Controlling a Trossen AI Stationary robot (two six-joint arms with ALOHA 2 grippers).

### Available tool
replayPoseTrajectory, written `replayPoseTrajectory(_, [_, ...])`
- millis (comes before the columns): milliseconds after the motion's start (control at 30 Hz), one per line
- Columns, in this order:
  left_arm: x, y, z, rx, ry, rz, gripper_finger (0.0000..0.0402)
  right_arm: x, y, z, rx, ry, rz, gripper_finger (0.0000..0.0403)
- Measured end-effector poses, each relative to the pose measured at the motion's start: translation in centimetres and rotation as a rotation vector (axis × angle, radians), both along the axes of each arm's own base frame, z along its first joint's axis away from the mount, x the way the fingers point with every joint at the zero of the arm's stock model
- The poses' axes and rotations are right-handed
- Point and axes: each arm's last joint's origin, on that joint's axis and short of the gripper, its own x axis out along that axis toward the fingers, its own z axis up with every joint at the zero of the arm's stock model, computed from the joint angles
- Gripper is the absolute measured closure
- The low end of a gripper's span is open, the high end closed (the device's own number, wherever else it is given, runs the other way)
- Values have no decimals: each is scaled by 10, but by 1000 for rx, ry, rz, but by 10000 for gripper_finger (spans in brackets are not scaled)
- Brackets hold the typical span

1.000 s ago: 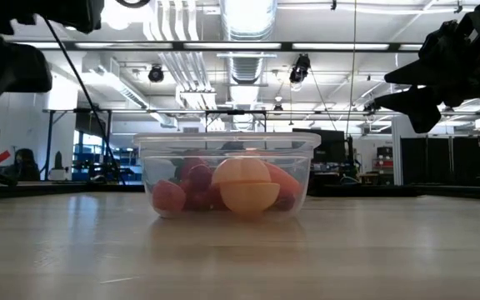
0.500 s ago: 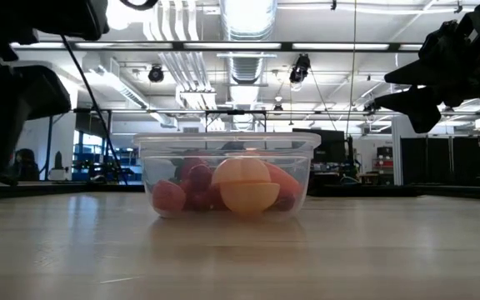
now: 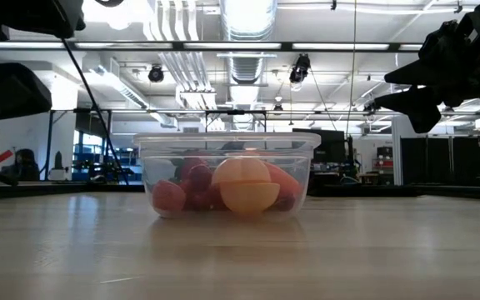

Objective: Pick and placing Produce into tupperware
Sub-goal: Put the red cherry into the transparent container

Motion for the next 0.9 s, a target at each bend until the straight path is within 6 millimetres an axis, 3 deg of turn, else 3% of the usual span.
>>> replayPoseTrajectory(567, [-3,0,-14,9,43,39,179,0,0,0,0,0,0,177])
replayPoseTrajectory(900, [13,-16,-27,-13,56,28,179,0,0,0,0,0,0,177])
